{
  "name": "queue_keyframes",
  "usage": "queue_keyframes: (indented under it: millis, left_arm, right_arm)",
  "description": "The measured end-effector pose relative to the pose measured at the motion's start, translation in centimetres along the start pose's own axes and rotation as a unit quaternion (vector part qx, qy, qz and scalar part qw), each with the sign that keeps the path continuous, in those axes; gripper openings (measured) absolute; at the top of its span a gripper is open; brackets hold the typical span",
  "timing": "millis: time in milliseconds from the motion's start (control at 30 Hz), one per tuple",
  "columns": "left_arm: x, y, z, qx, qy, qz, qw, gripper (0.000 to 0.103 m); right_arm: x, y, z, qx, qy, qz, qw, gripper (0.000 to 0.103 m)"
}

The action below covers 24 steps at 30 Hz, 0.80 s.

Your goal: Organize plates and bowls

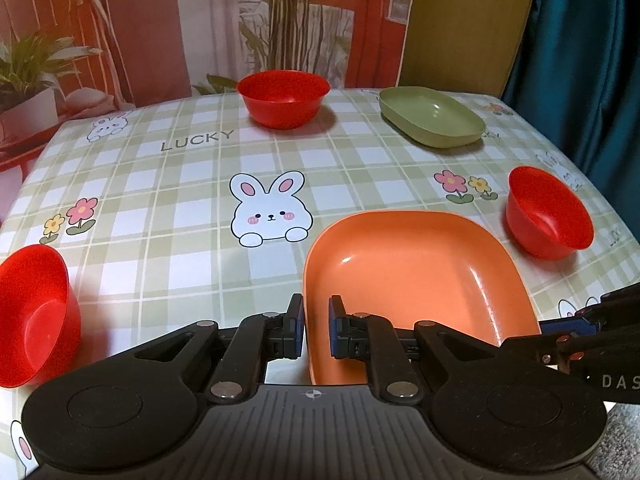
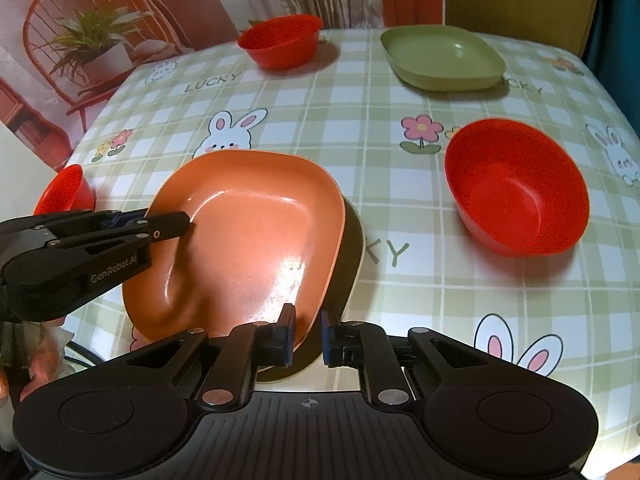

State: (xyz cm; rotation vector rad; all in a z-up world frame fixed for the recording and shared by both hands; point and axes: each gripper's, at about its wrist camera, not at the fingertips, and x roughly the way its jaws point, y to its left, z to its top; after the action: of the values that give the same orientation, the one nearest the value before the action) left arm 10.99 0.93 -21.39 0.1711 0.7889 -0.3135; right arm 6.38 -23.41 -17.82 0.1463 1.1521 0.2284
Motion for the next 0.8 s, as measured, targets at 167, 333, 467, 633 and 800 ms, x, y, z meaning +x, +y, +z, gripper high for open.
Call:
queue_keyframes:
  millis: [167, 333, 467, 633, 800]
  left_arm:
    - [-0.2, 0.0, -0.1, 0.000, -0.004, 0.000, 1.0000, 0.014]
    - [-0.4, 0.0, -0.2, -0.004, -0.011, -0.002, 0.9999, 0.014]
    - [-0.6, 0.2, -0.4, -0.011, -0.018, 0.005, 0.9998, 0.014]
    - [-0.7, 0.3, -1.0, -0.026, -0.023, 0.013, 0.9993, 0.015]
    - [-0.7, 0.4, -1.2, -0.030, -0.026, 0.013, 0.9991, 0.016]
  right_arm:
    - [-0.1, 0.1, 0.0, -0.005, -0.003, -0.004, 1.000, 0.016]
    - [-0.1, 0.2, 0.0, -0.005, -0.003, -0.005, 1.000, 0.016]
    - [-0.2, 0.2, 0.0, -0.003, -0.004, -0.008, 1.000, 0.016]
    - [-0.3, 0.1, -0.1, 0.000, -0.006, -0.008, 1.000, 0.016]
    - [-0.4, 0.1, -0.2, -0.003, -0.008, -0.011, 1.000, 0.017]
